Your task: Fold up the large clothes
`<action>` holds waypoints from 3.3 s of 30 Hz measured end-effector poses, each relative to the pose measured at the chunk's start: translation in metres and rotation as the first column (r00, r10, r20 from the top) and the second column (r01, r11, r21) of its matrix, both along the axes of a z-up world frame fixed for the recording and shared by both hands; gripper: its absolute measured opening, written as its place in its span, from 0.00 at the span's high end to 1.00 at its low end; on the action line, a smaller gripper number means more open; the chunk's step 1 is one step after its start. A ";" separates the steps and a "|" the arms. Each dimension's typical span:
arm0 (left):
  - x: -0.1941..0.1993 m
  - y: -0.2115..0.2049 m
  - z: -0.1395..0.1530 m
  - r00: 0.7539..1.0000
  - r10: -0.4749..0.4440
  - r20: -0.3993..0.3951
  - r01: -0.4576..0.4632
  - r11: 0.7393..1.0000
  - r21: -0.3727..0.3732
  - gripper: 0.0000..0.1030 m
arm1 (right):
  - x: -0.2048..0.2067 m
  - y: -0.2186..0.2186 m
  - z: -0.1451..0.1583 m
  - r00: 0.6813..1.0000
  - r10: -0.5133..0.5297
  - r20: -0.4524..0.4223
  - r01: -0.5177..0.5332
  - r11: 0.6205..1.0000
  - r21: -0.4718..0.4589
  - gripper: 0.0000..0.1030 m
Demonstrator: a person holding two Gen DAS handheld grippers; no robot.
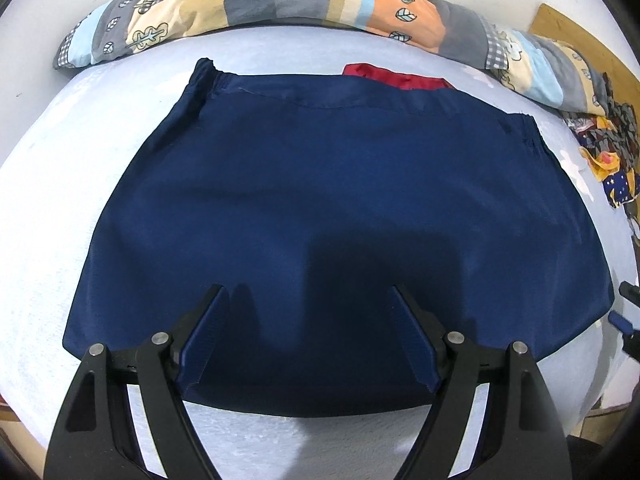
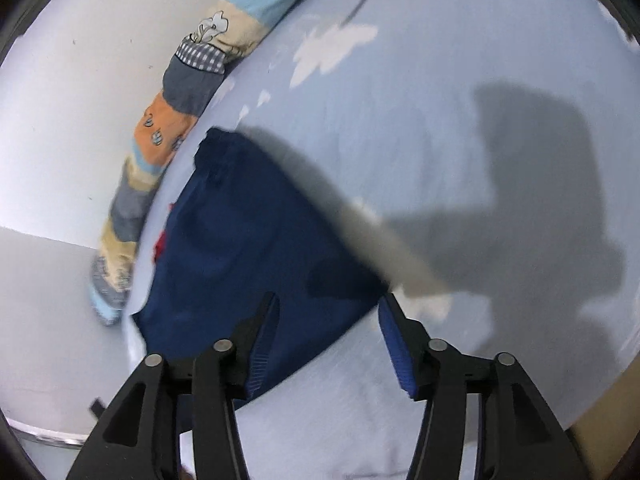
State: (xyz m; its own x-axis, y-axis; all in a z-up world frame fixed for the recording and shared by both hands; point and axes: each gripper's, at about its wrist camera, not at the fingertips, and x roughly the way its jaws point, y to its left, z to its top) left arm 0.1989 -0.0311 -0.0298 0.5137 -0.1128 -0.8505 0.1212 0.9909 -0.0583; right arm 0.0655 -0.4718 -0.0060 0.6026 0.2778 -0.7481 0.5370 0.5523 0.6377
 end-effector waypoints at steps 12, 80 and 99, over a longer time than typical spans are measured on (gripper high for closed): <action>-0.003 -0.009 0.001 0.998 -0.063 0.001 0.063 0.996 -0.061 0.21 | 0.021 0.035 -0.044 0.999 -0.007 0.037 -0.001 0.975 0.223 0.43; 0.017 -0.069 -0.023 0.997 -0.028 0.069 0.024 0.998 0.063 0.14 | 0.076 0.040 -0.053 0.990 -0.111 0.088 0.094 0.979 0.181 0.69; 0.016 -0.070 -0.023 0.997 -0.023 0.074 0.018 0.997 0.070 0.14 | 0.074 0.048 -0.028 0.972 -0.132 0.192 0.103 0.982 0.156 0.84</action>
